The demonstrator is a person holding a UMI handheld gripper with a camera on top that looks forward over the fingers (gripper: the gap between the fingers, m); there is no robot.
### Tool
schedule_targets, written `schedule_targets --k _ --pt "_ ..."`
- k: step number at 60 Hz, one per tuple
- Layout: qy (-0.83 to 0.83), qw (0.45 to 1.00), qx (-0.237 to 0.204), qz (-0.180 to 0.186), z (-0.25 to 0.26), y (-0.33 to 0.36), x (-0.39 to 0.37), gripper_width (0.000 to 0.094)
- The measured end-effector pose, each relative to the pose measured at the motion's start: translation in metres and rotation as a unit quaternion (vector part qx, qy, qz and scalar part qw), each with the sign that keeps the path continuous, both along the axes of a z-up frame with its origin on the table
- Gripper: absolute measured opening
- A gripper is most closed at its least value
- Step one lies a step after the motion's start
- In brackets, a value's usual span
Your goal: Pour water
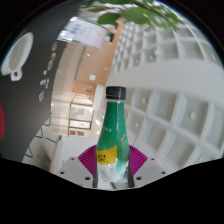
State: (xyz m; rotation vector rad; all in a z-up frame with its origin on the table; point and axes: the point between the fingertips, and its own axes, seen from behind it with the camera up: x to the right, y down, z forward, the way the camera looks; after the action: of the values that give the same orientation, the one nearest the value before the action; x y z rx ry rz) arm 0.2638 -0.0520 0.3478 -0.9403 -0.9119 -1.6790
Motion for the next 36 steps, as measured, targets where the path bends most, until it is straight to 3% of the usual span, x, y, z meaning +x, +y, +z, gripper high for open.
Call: schedule_targets --k 13,20,29,36 --pt "-0.294 0.948 -0.11 0.055 -0.091 0.032 -0.096 0.0404" --pt "-0.332 0.93 -0.152 0.052 -0.125 0.043 -0.106 0.0404" --pt "-0.282 0.949 -0.125 0.059 -0.1 0.032 -0.104 0.0406" --pt "-0.198 0.971 -0.088 0.098 -0.056 0.02 -0.115 0.0404"
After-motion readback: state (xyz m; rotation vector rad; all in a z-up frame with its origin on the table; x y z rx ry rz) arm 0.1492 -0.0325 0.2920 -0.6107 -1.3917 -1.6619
